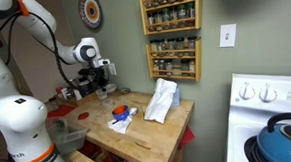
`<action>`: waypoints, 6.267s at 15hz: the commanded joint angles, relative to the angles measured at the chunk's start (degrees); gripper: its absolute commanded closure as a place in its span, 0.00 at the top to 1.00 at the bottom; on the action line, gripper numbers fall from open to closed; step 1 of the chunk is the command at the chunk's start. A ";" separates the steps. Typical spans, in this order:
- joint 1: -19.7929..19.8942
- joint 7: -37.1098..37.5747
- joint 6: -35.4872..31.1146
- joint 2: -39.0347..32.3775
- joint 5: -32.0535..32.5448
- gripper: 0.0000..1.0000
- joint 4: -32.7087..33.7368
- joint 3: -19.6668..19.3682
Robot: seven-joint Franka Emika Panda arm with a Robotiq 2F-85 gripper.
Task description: Pile the two small lunch boxes on the table and then put the red lid on the lunchbox
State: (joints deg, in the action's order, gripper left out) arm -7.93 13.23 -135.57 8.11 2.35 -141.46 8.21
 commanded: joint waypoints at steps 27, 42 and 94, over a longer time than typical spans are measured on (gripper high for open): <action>1.02 0.50 -13.68 -10.17 -2.37 0.00 -2.23 -0.90; -1.25 2.33 -9.78 2.06 -3.89 1.00 -4.46 1.77; -10.42 33.31 -24.28 -17.47 -36.51 1.00 -10.91 9.49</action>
State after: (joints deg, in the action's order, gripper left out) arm -18.07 45.14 -158.41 -7.80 -34.31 -152.77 17.86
